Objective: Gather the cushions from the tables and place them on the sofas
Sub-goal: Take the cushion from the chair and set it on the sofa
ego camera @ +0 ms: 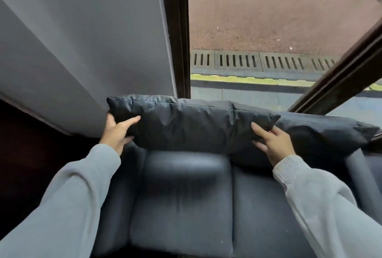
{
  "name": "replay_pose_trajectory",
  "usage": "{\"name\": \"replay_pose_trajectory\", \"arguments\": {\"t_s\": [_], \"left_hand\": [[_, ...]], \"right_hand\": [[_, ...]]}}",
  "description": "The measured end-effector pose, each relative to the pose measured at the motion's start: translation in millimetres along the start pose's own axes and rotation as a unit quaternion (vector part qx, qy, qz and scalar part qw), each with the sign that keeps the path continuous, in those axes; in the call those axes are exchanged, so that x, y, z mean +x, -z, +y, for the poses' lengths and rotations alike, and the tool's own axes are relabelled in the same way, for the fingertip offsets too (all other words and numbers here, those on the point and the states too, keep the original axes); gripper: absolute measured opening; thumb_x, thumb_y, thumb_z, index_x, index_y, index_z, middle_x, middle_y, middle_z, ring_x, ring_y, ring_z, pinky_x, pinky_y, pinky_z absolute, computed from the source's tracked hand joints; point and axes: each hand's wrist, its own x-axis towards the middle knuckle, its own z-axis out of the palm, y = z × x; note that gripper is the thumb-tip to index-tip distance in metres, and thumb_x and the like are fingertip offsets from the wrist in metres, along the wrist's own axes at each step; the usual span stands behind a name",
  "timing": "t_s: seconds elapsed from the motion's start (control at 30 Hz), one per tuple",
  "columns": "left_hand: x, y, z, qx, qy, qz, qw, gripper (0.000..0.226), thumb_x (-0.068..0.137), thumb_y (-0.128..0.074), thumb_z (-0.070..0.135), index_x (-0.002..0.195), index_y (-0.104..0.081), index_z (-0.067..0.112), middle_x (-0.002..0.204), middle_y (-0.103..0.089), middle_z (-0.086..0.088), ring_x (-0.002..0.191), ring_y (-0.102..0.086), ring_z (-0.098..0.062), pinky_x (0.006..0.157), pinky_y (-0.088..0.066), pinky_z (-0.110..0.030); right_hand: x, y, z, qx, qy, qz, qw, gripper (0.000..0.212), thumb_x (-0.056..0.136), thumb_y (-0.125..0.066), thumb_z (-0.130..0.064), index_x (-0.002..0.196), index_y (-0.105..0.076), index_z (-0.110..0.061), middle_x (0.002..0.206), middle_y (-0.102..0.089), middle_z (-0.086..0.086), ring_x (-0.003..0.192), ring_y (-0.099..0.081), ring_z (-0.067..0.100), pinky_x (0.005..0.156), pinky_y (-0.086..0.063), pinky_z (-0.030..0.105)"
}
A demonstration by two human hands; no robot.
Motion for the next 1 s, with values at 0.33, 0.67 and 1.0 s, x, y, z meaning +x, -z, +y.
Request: {"name": "replay_pose_trajectory", "arguments": {"t_s": [0.33, 0.67, 1.0], "left_hand": [[123.7, -28.7, -123.3, 0.074, 0.078, -0.010, 0.994, 0.102, 0.093, -0.078, 0.044, 0.168, -0.008, 0.038, 0.172, -0.026, 0.009, 0.139, -0.045, -0.017, 0.108, -0.051, -0.053], [173.7, -42.0, -131.2, 0.130, -0.006, 0.074, 0.989, 0.100, 0.078, -0.079, 0.061, 0.162, -0.028, 0.042, 0.161, -0.043, 0.015, 0.145, -0.048, -0.017, 0.118, -0.043, -0.051], [192.7, -48.4, -149.4, 0.136, -0.025, 0.097, 0.986, 0.099, 0.074, -0.077, 0.063, 0.160, -0.033, 0.039, 0.158, -0.047, 0.018, 0.140, -0.052, -0.011, 0.118, -0.044, -0.047]], "right_hand": [[117.4, -34.0, 108.9, -0.035, -0.009, 0.041, 0.999, 0.020, 0.093, -0.082, -0.023, 0.112, -0.076, -0.020, 0.111, -0.083, -0.005, 0.109, -0.076, 0.011, 0.096, -0.060, 0.036], [152.0, -54.4, 92.4, -0.185, -0.007, 0.098, 0.978, 0.032, 0.085, -0.085, -0.049, 0.097, -0.074, -0.022, 0.117, -0.076, 0.004, 0.106, -0.075, 0.016, 0.074, -0.067, 0.035], [168.6, -50.1, 101.6, -0.232, -0.024, 0.100, 0.967, 0.037, 0.084, -0.087, -0.048, 0.095, -0.074, -0.015, 0.119, -0.075, 0.009, 0.103, -0.076, 0.021, 0.072, -0.068, 0.038]]}}
